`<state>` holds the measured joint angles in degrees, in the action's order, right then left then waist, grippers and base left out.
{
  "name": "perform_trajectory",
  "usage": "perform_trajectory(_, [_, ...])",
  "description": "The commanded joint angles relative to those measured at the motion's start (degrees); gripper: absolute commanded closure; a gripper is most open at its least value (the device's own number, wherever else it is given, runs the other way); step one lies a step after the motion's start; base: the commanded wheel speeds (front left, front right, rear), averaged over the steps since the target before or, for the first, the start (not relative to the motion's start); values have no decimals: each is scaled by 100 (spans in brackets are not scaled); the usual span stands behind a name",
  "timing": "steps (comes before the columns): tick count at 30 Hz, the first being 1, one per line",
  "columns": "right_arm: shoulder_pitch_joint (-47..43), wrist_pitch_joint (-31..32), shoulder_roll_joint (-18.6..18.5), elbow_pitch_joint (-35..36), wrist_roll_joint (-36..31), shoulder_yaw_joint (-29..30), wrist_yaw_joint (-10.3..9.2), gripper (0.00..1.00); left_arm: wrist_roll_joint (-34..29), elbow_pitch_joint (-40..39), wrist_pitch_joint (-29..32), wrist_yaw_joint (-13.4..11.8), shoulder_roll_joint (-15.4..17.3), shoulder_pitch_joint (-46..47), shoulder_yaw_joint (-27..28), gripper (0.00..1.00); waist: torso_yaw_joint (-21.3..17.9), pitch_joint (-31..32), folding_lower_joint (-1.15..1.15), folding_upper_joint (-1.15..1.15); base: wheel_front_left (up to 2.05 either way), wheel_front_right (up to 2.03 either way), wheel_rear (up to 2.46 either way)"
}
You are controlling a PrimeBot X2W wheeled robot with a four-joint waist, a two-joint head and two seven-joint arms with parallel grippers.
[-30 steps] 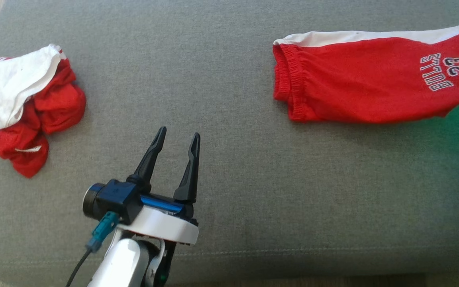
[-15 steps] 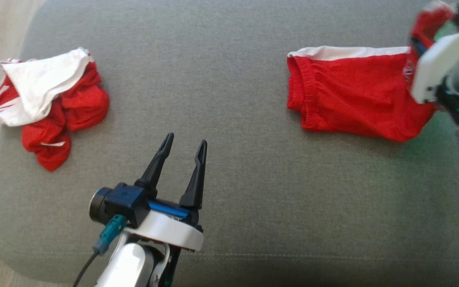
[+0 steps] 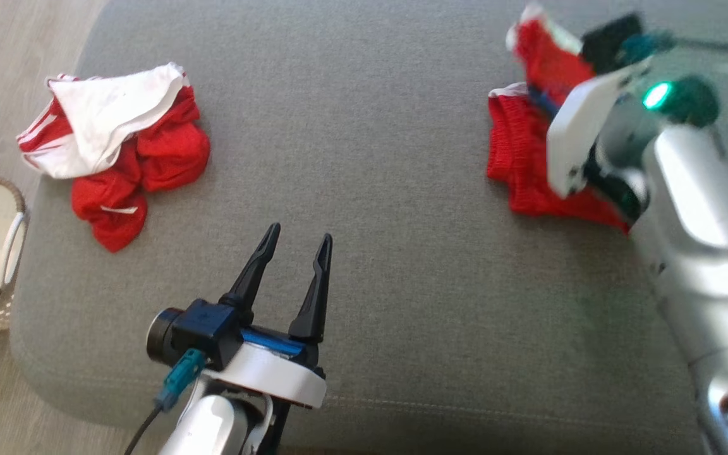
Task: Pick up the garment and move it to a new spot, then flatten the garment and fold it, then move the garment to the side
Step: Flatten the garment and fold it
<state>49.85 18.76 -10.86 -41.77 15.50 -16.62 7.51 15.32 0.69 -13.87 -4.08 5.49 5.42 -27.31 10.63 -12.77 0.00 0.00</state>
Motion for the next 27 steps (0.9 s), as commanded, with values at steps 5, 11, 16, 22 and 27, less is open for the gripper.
perform_trajectory(5, [-375,172,168,378,187,-271,-2,100,88,-175,-18,-41,27,139,146,0,51,-72,0,0,0,0,0])
perform_trajectory(11, [-787,-193,172,1089,539,38,-2,0,115,-139,-47,-65,5,160,156,0,-4,-41,0,0,0,0,0])
perform_trajectory(16, [-1269,-859,32,1968,371,806,-2,0,91,-177,-76,-146,25,126,256,0,-154,131,0,0,0,0,0])
perform_trajectory(22, [-2035,-1392,126,2714,90,1687,-2,0,102,-289,-98,-394,31,-51,522,0,-423,434,0,0,0,0,0])
perform_trajectory(27, [-2757,-1946,228,3185,-191,1978,-2,0,133,-359,-105,-612,66,-253,785,0,-639,657,0,0,0,0,0])
